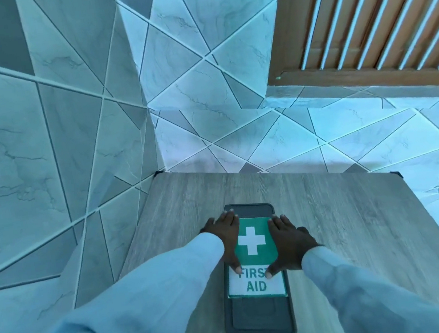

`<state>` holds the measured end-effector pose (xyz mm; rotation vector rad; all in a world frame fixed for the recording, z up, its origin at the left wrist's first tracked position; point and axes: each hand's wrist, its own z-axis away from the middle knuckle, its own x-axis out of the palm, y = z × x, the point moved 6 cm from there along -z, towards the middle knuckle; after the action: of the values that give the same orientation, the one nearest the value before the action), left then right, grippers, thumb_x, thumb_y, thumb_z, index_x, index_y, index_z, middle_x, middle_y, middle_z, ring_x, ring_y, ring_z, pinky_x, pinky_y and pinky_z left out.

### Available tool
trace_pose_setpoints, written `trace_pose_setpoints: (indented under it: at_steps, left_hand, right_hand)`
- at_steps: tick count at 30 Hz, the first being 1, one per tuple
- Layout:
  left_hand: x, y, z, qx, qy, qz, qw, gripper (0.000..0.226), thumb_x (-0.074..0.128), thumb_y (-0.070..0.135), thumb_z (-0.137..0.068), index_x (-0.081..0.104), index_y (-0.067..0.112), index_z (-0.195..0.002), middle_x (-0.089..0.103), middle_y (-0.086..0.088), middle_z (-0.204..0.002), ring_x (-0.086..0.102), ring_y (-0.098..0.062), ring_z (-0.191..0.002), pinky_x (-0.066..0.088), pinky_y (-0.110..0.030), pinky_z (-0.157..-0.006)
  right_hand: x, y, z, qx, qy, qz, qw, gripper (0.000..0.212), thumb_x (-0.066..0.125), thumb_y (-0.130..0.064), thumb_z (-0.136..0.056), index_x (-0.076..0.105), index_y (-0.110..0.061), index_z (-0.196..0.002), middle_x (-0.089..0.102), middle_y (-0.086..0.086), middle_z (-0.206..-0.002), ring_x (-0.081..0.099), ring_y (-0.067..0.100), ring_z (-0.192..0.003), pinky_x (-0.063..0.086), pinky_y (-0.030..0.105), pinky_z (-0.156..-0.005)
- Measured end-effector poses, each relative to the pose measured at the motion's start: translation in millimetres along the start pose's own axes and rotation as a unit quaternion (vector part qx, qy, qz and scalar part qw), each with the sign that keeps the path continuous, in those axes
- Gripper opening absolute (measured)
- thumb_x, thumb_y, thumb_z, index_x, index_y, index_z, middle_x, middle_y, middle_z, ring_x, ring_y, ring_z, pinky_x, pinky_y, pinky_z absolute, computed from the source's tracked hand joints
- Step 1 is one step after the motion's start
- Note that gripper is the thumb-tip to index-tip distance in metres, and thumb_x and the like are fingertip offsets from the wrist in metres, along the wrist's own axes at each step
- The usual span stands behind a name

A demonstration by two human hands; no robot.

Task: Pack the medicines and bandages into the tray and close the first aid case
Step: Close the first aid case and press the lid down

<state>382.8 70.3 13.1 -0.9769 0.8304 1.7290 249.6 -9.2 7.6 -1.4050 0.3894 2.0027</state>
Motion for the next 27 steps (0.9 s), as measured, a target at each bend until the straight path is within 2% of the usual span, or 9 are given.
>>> trace_pose_setpoints:
  at_steps: [7,13,16,22,24,27]
  left_hand:
    - [-8.5,-6.5,-49.8,-0.032,-0.030,-0.009,0.999,0.128,0.084,0.047,-0.067,-0.005,0.016,-0.155,-0.009,-0.004,-0.164,-0.007,-0.021,-0.151,0.001,-0.044,-0.121]
    - [-7.2,-8.0,-58.2,-0.045,-0.029,0.023,0.998,0.129,0.088,0.038,-0.065,-0.003,0.016,-0.154,-0.007,-0.004,-0.165,-0.001,-0.025,-0.152,0.012,-0.043,-0.121]
    - [-4.5,-7.6,-62.7,-0.038,-0.043,0.015,0.998,0.131,0.087,0.037,-0.066,-0.006,0.011,-0.154,-0.011,-0.006,-0.164,-0.004,-0.024,-0.151,0.008,-0.040,-0.121]
    - [-3.1,-10.5,-64.1,-0.030,-0.043,0.023,0.998,0.131,0.087,0.040,-0.066,-0.006,0.014,-0.154,-0.011,-0.003,-0.164,-0.003,-0.022,-0.151,0.013,-0.041,-0.121]
    - [-2.0,-10.7,-61.5,-0.029,-0.038,0.024,0.999,0.130,0.086,0.041,-0.067,-0.008,0.016,-0.154,-0.013,-0.002,-0.164,-0.005,-0.022,-0.151,0.012,-0.043,-0.121]
    - [5.0,-14.3,-55.5,-0.023,-0.026,0.035,0.999,0.126,0.081,0.043,-0.071,-0.010,0.018,-0.154,-0.017,0.000,-0.163,-0.011,-0.018,-0.150,-0.001,-0.040,-0.121]
  right_hand:
    - [-16.4,5.7,-67.8,-0.046,-0.057,0.036,0.997,0.136,0.085,-0.052,-0.060,-0.004,-0.008,-0.153,-0.005,0.010,-0.163,-0.005,0.027,-0.150,0.012,0.050,-0.120]
    - [-11.3,1.8,-83.1,-0.068,-0.069,0.063,0.993,0.135,0.087,-0.046,-0.061,-0.003,-0.002,-0.152,-0.002,0.019,-0.162,0.002,0.037,-0.149,0.019,0.048,-0.119]
    - [-7.0,1.5,-83.7,-0.071,-0.071,0.059,0.993,0.133,0.086,-0.042,-0.065,-0.007,-0.001,-0.151,-0.006,0.021,-0.161,-0.002,0.039,-0.149,0.017,0.048,-0.120]
    - [0.6,1.7,-86.4,-0.074,-0.101,0.033,0.992,0.137,0.086,-0.040,-0.065,-0.015,-0.006,-0.150,-0.018,0.022,-0.159,-0.014,0.041,-0.147,0.009,0.050,-0.120]
    - [1.0,2.6,-83.4,-0.073,-0.102,0.020,0.992,0.136,0.085,-0.040,-0.067,-0.017,-0.007,-0.150,-0.021,0.020,-0.159,-0.017,0.039,-0.146,0.009,0.050,-0.120]
    - [2.5,6.8,-77.6,-0.068,-0.085,-0.005,0.994,0.132,0.080,-0.048,-0.069,-0.016,-0.009,-0.151,-0.023,0.014,-0.159,-0.020,0.033,-0.147,0.008,0.050,-0.121]
